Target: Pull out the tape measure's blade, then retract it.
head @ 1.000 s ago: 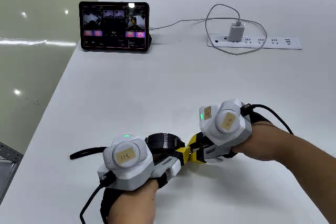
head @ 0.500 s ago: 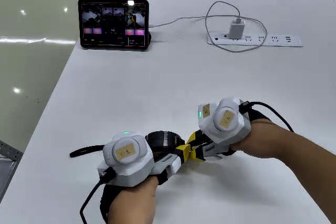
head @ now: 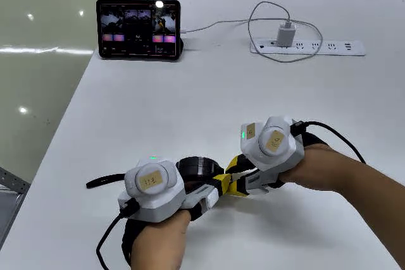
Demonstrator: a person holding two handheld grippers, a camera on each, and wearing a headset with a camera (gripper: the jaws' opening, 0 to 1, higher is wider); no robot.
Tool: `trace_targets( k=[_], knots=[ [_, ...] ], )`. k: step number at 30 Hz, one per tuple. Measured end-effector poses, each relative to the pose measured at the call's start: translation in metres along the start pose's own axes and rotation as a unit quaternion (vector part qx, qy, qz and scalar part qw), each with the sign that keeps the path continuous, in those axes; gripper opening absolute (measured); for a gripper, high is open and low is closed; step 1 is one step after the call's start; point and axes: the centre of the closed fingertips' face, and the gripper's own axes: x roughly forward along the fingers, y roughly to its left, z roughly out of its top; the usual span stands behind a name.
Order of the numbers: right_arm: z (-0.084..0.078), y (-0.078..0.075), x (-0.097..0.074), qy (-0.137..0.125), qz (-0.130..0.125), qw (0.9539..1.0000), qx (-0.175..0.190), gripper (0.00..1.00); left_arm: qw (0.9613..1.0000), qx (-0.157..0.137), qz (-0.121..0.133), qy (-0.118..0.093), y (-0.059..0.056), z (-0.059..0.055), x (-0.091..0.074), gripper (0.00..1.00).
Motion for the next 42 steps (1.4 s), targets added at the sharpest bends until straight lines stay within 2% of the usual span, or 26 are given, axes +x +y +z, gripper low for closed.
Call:
trace_targets(
  k=[5,7,11,17,24,27,32,35,42],
  knots=[
    [-0.001,-0.001,-0.003,0.0,-0.005,1.0,0.002,0.2,1.0,0.003,-0.002,-0.001,0.0,0.001,0.001,0.62],
    [-0.002,-0.002,-0.004,0.0,-0.008,1.0,0.004,0.22,0.9999,0.013,-0.001,0.001,0.0,0.001,0.001,0.62],
    [0.0,-0.001,-0.007,-0.006,-0.011,0.9998,0.018,0.25,0.9998,0.017,-0.007,0.0,-0.004,0.001,0.001,0.66],
    [-0.001,0.0,-0.01,-0.008,-0.015,0.9996,0.023,0.26,0.9997,0.026,-0.004,-0.001,-0.002,0.003,-0.001,0.66],
    [0.0,0.002,-0.021,-0.026,-0.033,0.9984,0.037,0.31,0.999,0.044,-0.01,-0.001,-0.003,0.006,-0.007,0.68],
    [-0.002,0.003,-0.026,-0.038,-0.044,0.9971,0.05,0.33,0.998,0.062,-0.014,-0.002,-0.003,0.008,-0.01,0.7],
    [-0.003,0.006,-0.037,-0.056,-0.065,0.9941,0.067,0.38,0.9974,0.07,-0.014,-0.009,-0.001,0.012,-0.018,0.72],
    [-0.008,0.01,-0.041,-0.057,-0.072,0.9928,0.077,0.41,0.997,0.075,-0.014,-0.013,-0.001,0.013,-0.02,0.74],
    [-0.014,0.015,-0.056,-0.072,-0.094,0.9881,0.098,0.47,0.9946,0.098,-0.031,-0.018,-0.006,0.011,-0.031,0.78]
  ],
)
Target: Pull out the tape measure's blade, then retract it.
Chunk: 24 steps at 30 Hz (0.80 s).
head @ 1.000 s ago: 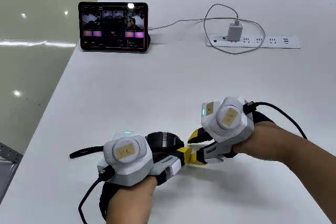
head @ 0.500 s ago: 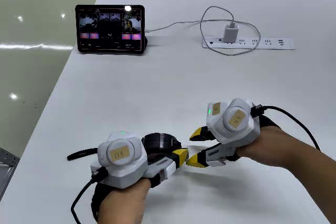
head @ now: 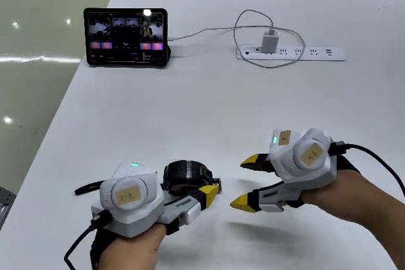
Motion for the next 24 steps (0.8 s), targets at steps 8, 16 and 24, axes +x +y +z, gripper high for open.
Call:
trace_targets(
  k=[8,16,24],
  knots=[
    [-0.011,0.003,-0.014,-0.004,-0.024,0.9995,0.019,0.54,0.9991,0.04,-0.013,-0.004,-0.004,-0.002,-0.014,0.83],
    [-0.02,0.002,-0.03,-0.017,-0.046,0.9981,0.036,0.61,0.9972,0.071,-0.02,-0.009,-0.003,-0.001,-0.027,0.84],
    [-0.031,0.007,-0.044,-0.018,-0.061,0.997,0.045,0.63,0.9956,0.091,-0.019,-0.012,0.003,-0.002,-0.039,0.87]
  ],
)
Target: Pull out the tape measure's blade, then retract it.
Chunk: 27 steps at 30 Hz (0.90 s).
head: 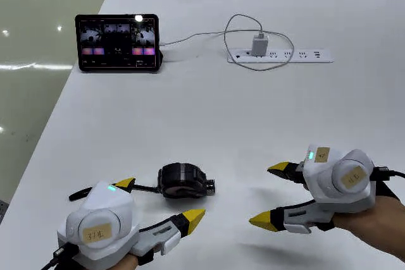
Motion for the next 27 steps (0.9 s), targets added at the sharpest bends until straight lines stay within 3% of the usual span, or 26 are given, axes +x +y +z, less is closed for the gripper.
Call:
trace_targets(
  k=[8,18,27],
  knots=[
    [-0.004,0.002,-0.012,-0.021,-0.014,0.9995,0.02,0.68,0.9998,0.022,-0.004,0.003,0.002,-0.005,-0.01,0.92],
    [-0.013,0.001,-0.023,-0.023,-0.034,0.9989,0.024,0.71,0.9991,0.04,-0.012,-0.001,0.002,-0.002,-0.018,0.95],
    [-0.021,0.003,-0.036,-0.021,-0.043,0.9986,0.025,0.72,0.9981,0.06,-0.012,0.0,0.012,-0.006,-0.025,0.95]
  ],
)
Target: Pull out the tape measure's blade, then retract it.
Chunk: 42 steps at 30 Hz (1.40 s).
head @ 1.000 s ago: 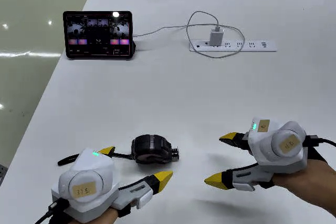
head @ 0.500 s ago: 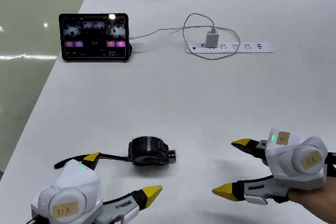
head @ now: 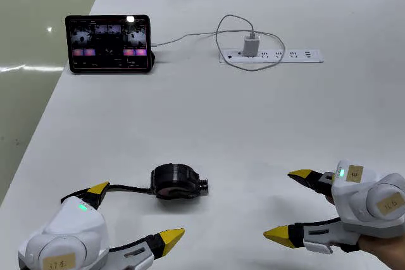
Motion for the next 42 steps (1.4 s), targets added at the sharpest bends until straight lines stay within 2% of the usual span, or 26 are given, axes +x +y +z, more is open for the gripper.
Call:
trace_targets(
  k=[7,12,14,19,25,33,42],
  knots=[
    [-0.006,-0.002,-0.013,-0.005,-0.011,0.9999,0.007,0.73,1.0,0.007,0.0,0.006,0.004,-0.004,-0.007,0.97],
    [-0.014,-0.002,-0.019,0.001,-0.014,0.9998,0.013,0.74,0.9998,0.018,-0.01,0.005,0.001,-0.005,-0.01,0.99],
    [-0.016,-0.001,-0.022,0.001,-0.014,0.9998,0.016,0.75,0.9994,0.031,-0.014,0.008,0.001,-0.008,-0.01,0.99],
    [-0.021,0.001,-0.028,0.001,-0.017,0.9997,0.015,0.76,0.9992,0.035,-0.018,0.007,0.002,-0.009,-0.014,0.99],
    [-0.025,0.002,-0.037,-0.006,-0.022,0.9995,0.021,0.78,0.9982,0.042,-0.043,-0.001,-0.006,-0.008,-0.018,0.99],
    [-0.03,-0.001,-0.049,-0.009,-0.035,0.999,0.026,0.8,0.9977,0.042,-0.053,0.009,-0.005,-0.012,-0.024,0.99],
    [-0.041,-0.003,-0.059,-0.011,-0.047,0.9983,0.033,0.81,0.9959,0.049,-0.075,0.012,-0.012,-0.015,-0.033,0.99]
  ],
)
